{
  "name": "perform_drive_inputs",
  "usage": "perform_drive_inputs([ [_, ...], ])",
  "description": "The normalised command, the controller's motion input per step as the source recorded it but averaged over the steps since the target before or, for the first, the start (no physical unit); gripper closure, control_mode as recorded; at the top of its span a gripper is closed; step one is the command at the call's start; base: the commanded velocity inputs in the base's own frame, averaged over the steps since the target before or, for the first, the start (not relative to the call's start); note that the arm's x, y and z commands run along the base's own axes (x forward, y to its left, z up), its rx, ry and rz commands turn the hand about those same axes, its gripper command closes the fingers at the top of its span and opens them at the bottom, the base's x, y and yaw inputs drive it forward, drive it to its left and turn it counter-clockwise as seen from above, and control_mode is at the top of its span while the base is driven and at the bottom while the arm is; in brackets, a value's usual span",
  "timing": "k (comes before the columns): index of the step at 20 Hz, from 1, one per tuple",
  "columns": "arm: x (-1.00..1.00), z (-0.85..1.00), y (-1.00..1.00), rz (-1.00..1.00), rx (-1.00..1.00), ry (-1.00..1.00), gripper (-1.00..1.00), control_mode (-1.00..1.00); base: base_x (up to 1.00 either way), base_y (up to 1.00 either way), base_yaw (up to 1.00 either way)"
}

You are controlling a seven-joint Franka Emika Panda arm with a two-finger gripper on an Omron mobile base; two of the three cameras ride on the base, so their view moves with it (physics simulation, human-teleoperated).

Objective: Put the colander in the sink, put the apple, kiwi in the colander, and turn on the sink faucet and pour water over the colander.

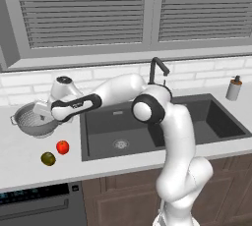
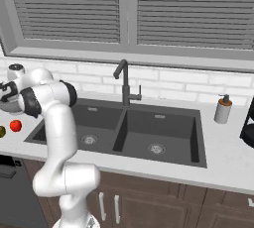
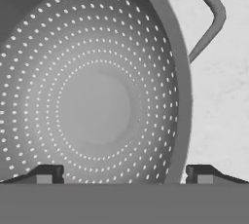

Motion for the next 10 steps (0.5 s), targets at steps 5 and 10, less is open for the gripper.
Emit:
perform_drive_inputs([
  [5, 0.00, 0.00, 0.00, 0.00, 0.00, 0.00, 1.00, -1.00, 0.00, 0.00, 0.00],
  [10, 0.00, 0.00, 0.00, 0.00, 0.00, 0.00, 1.00, -1.00, 0.00, 0.00, 0.00],
])
